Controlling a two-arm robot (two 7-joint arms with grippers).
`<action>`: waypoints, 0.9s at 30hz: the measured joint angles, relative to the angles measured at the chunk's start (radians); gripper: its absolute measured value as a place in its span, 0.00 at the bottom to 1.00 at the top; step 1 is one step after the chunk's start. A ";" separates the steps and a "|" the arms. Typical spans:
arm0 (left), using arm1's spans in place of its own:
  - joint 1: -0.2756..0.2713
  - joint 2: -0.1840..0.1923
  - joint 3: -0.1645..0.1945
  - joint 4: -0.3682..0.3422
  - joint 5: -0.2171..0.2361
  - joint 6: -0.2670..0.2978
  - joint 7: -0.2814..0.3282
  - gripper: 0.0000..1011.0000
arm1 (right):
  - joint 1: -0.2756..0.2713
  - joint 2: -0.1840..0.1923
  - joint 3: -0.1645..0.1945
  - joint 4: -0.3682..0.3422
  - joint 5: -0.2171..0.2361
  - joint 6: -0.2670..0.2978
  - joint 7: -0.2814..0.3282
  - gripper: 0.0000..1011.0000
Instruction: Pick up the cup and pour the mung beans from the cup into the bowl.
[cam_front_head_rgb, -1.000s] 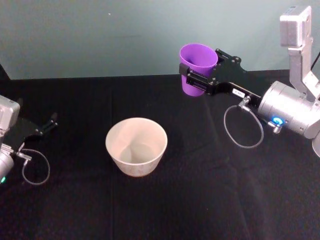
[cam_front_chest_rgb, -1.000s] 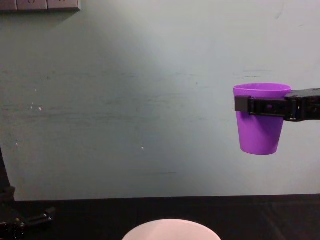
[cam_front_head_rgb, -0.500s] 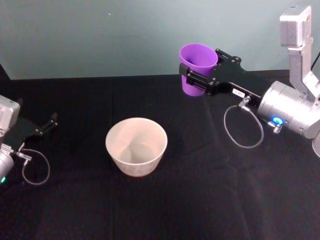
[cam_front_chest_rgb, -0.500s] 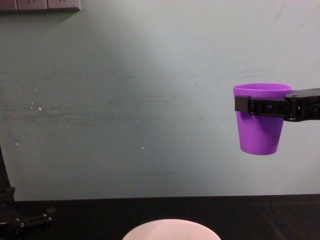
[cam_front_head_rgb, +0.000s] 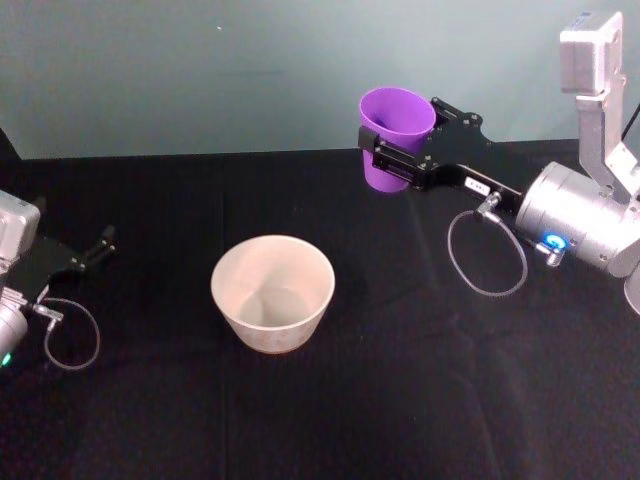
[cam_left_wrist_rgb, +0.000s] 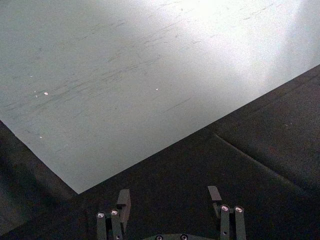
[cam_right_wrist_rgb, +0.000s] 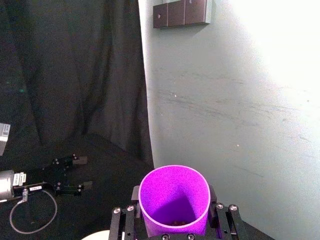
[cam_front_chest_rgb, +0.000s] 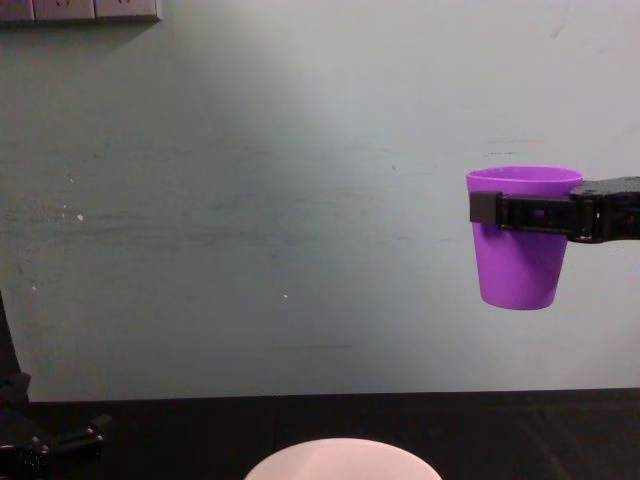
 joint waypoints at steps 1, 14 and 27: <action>0.000 0.000 0.000 0.000 0.000 0.000 0.000 0.99 | 0.000 0.000 0.000 0.000 0.000 0.000 0.000 0.73; 0.000 0.000 0.000 0.000 0.000 0.000 0.000 0.99 | 0.000 0.000 0.000 0.000 0.000 0.000 0.000 0.73; 0.000 0.000 0.000 0.000 0.000 0.000 0.000 0.99 | 0.000 0.000 0.000 0.000 0.000 0.000 0.000 0.72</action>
